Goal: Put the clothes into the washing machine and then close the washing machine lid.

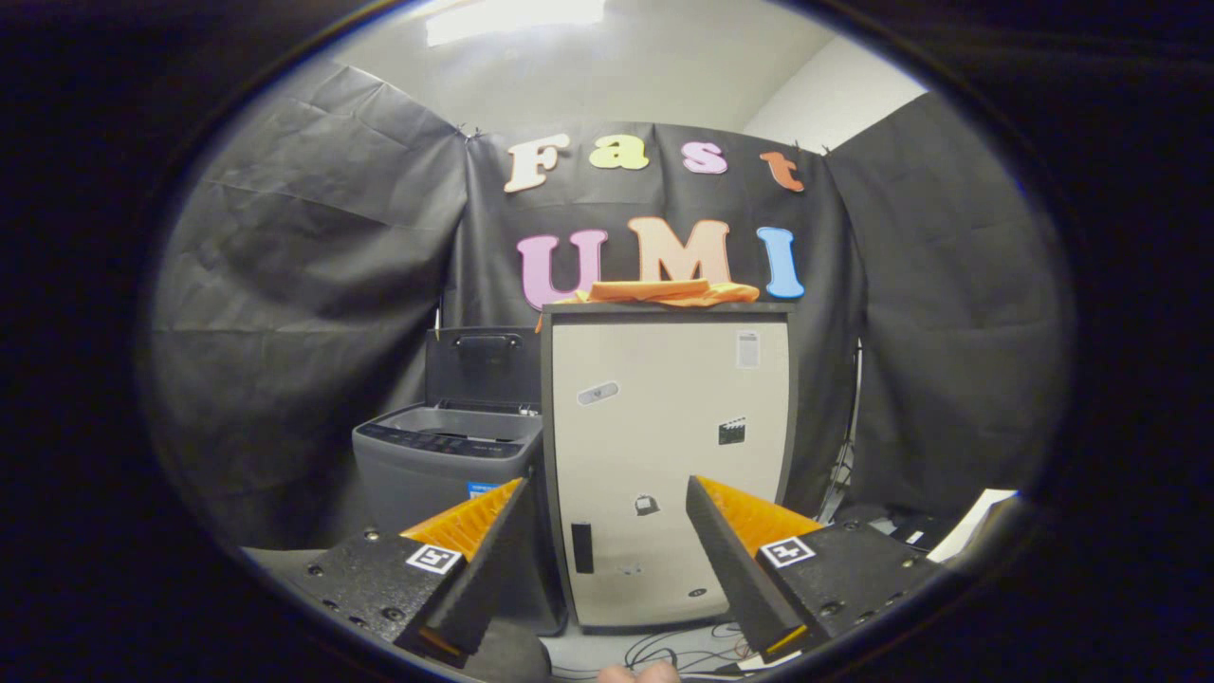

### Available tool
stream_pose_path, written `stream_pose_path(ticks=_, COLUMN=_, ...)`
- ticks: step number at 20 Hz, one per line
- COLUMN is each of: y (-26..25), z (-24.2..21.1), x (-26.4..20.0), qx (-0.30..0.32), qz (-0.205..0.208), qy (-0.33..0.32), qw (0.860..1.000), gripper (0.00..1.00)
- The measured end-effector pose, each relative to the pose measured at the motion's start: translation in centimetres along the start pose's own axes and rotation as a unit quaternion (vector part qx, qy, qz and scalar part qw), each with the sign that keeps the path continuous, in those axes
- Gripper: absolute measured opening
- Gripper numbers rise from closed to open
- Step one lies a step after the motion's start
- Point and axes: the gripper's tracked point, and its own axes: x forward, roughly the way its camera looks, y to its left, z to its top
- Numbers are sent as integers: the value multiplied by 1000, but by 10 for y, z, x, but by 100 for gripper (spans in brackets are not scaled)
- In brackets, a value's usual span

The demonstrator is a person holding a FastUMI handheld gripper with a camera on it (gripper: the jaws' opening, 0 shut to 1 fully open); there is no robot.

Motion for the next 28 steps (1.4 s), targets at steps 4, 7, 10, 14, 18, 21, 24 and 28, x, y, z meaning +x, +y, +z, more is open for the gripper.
stream_pose_path(ticks=4, y=3, z=0, x=1, qx=-7, qz=2, qy=1, qw=1000, gripper=99)
stream_pose_path(ticks=7, y=9, z=0, x=2, qx=-11, qz=6, qy=4, qw=1000, gripper=99)
stream_pose_path(ticks=10, y=13, z=0, x=5, qx=-19, qz=5, qy=4, qw=1000, gripper=99)
stream_pose_path(ticks=14, y=20, z=4, x=17, qx=13, qz=7, qy=5, qw=1000, gripper=99)
stream_pose_path(ticks=18, y=29, z=13, x=37, qx=46, qz=16, qy=14, qw=999, gripper=99)
stream_pose_path(ticks=21, y=31, z=25, x=52, qx=69, qz=6, qy=9, qw=998, gripper=98)
stream_pose_path(ticks=24, y=25, z=31, x=65, qx=75, qz=-18, qy=15, qw=997, gripper=96)
stream_pose_path(ticks=28, y=17, z=39, x=80, qx=45, qz=-39, qy=24, qw=998, gripper=96)
